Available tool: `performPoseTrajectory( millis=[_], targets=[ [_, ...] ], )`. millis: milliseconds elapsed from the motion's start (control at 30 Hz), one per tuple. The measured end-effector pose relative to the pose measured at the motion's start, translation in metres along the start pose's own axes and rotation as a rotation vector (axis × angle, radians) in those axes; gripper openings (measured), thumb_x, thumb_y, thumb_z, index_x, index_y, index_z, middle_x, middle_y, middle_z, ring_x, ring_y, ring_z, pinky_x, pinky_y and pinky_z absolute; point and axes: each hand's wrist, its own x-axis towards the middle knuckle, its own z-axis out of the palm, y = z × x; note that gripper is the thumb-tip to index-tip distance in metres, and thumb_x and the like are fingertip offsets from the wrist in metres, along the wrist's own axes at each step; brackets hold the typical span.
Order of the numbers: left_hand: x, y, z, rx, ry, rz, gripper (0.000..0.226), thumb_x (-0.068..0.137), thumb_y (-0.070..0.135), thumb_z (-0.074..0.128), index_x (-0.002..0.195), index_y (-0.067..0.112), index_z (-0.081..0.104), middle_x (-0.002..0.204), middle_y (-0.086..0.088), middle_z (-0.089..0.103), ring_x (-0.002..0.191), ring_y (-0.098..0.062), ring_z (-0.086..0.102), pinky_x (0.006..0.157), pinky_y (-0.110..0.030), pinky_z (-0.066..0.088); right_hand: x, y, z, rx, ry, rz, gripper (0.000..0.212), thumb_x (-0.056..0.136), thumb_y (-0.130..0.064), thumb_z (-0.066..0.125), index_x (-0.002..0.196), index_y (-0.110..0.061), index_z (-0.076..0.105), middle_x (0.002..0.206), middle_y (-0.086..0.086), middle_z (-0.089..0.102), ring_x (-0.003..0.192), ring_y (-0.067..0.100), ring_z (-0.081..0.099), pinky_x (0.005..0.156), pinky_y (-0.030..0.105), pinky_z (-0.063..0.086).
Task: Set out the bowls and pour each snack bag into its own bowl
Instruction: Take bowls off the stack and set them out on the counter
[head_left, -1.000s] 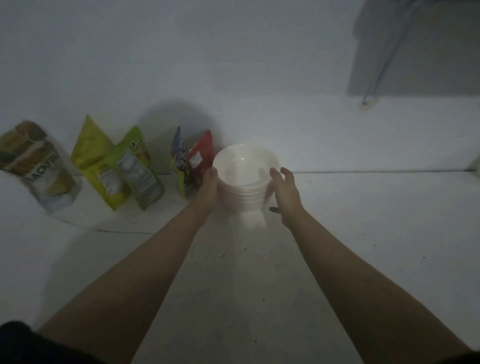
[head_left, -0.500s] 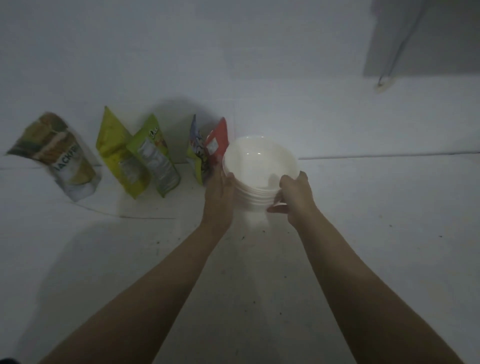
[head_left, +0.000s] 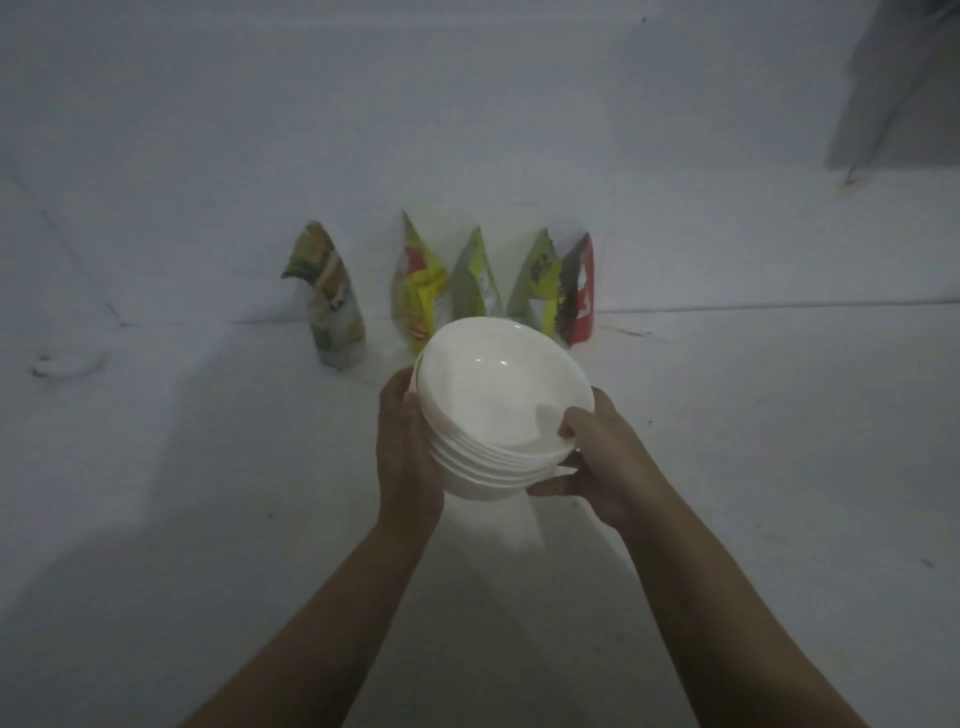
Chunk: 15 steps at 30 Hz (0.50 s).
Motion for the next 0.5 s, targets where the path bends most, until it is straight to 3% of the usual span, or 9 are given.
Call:
performPoseTrajectory(
  millis=[133, 300, 500],
  targets=[
    [-0.003, 0.015, -0.089, -0.080, 0.042, -0.046, 0.049, 0.088, 0.054, 0.039, 0.121, 0.025, 0.061, 0.125, 0.001, 0.065, 0.118, -0.013, 0.058, 0.103, -0.037, 0.043, -0.028, 0.026, 0.079, -0.086, -0.039, -0.007, 0.050, 0.085, -0.007, 0.043, 0.131, -0.027, 0.044, 0.121, 0.010, 0.056, 0.104, 0.040, 0.062, 0.072, 0.058, 0.061],
    [-0.003, 0.031, -0.177, -0.070, 0.074, -0.162, 0.057, 0.086, 0.057, 0.040, 0.126, 0.022, 0.062, 0.126, -0.001, 0.066, 0.121, -0.022, 0.059, 0.107, -0.052, 0.042, -0.059, 0.042, 0.156, -0.120, -0.084, 0.055, 0.051, 0.086, -0.006, 0.044, 0.132, -0.028, 0.042, 0.120, 0.009, 0.055, 0.106, 0.040, 0.060, 0.071, 0.056, 0.062],
    [-0.012, 0.048, -0.223, -0.179, 0.063, -0.222, 0.055, 0.095, 0.051, 0.035, 0.128, 0.016, 0.061, 0.125, -0.008, 0.066, 0.115, -0.024, 0.062, 0.096, -0.040, 0.049, -0.078, 0.051, 0.203, -0.214, -0.090, 0.074, 0.058, 0.088, -0.008, 0.043, 0.141, -0.030, 0.036, 0.120, 0.007, 0.054, 0.103, 0.037, 0.061, 0.065, 0.047, 0.062]
  ],
)
